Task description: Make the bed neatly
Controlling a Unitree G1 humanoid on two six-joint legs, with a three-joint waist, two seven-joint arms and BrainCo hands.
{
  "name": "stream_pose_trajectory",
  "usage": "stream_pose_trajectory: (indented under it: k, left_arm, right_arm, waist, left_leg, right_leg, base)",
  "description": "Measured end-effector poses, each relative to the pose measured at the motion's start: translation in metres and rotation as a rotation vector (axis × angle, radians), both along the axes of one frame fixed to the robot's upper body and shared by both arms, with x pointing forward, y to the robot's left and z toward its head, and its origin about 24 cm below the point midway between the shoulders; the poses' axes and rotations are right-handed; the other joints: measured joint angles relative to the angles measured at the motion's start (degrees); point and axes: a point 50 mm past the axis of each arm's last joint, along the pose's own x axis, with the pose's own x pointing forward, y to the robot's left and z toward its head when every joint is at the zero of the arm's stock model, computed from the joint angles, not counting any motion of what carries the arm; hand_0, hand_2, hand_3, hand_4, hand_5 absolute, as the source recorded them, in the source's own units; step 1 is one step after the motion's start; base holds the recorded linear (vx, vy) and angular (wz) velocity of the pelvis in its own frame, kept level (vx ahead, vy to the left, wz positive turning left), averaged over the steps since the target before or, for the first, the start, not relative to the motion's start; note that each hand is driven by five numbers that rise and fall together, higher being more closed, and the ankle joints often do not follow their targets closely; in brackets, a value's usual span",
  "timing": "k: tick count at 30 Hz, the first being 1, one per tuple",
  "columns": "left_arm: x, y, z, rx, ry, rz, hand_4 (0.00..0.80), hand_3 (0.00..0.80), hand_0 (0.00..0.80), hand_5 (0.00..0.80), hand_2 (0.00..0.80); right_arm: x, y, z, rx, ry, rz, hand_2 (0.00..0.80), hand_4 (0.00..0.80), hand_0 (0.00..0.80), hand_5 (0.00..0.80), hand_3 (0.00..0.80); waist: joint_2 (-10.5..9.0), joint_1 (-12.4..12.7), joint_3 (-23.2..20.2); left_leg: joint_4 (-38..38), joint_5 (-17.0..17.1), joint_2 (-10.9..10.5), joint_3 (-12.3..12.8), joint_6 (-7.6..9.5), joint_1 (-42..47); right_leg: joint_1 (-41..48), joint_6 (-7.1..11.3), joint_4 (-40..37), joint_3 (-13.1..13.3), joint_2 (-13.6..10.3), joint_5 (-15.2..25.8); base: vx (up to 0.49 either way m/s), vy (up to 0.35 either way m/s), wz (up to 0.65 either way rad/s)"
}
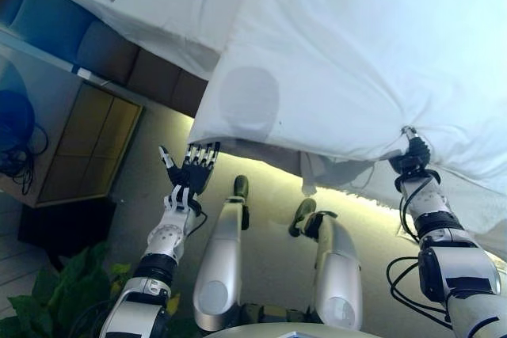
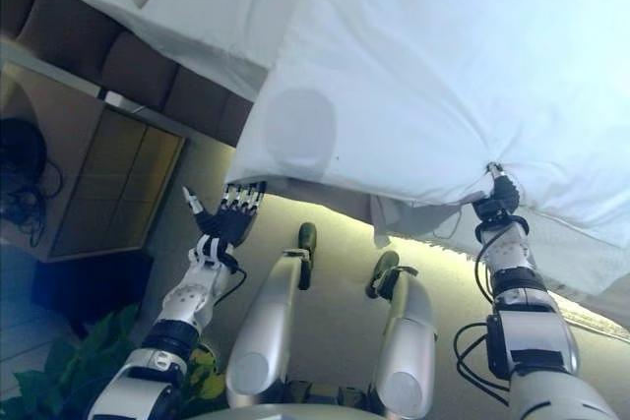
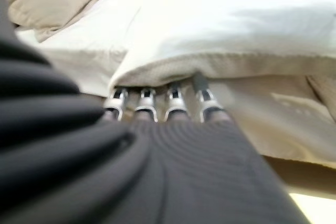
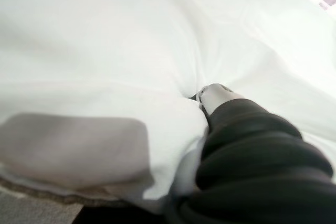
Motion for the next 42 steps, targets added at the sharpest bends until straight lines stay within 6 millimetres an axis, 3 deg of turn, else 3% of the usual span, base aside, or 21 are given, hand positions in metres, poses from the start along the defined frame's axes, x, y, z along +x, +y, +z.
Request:
stream_pose_trajectory:
  k: [7,19,23,31,42]
  left_arm:
    - [0.004,0.005,-0.003,0.028,0.017,0.048,0.0,0.0,0.0,0.0,0.0]
    - [-0.006,0.022,-0.017,0.067,0.047,0.203,0.0,0.0,0.0,0.0,0.0]
    - [-0.01,0.024,-0.022,0.068,0.052,0.241,0.0,0.0,0.0,0.0,0.0]
    - [-0.019,0.025,-0.042,0.061,0.13,0.273,0.0,0.0,0.0,0.0,0.0]
    - [0.013,0.017,-0.012,0.034,0.027,0.3,0.0,0.0,0.0,0.0,0.0]
  right_arm:
    - [-0.001,0.021,-0.018,-0.038,0.082,0.106,0.8,0.8,0.8,0.8,0.8]
    - [-0.017,0.099,-0.069,0.016,0.206,0.407,0.8,0.8,0.8,0.8,0.8]
    - [-0.019,0.117,-0.076,0.04,0.22,0.466,0.8,0.8,0.8,0.8,0.8]
    - [-0.024,0.125,-0.082,0.003,0.259,0.553,0.8,0.8,0.8,0.8,0.8]
    - [-0.013,0.128,-0.075,-0.053,0.309,0.588,0.8,0.8,0.8,0.8,0.8]
  waist:
    - [-0.97,-0.4,0.0]
    - [-2.07,-2.0,-0.2]
    - [-2.28,-2.1,-0.3]
    - [-2.81,-3.5,-0.7]
    - [-2.7,-3.6,-0.8]
  left_leg:
    - [-3.5,1.6,0.2,0.6,0.22,1.7]
    - [-8.6,3.1,0.1,2.2,0.71,7.2]
    - [-10.2,3.3,-0.1,3.2,0.91,9.4]
    - [-13.1,3.8,-0.5,4.5,1.27,13.0]
    - [-13.5,4.5,-0.6,4.6,1.1,10.3]
  right_leg:
    - [1.1,0.17,-3.1,0.2,0.7,1.7]
    - [5.2,0.95,-7.6,1.4,1.5,3.4]
    - [6.5,1.44,-8.6,2.6,1.7,3.8]
    - [9.1,2.31,-10.7,4.1,1.8,4.3]
    - [5.9,2.28,-10.1,4.4,1.9,4.3]
  base:
    - [-0.019,0.003,-0.03]
    - [-0.029,0.065,-0.05]
    - [-0.01,0.098,-0.08]
    - [0.012,0.08,-0.05]
    - [-0.024,0.021,0.0]
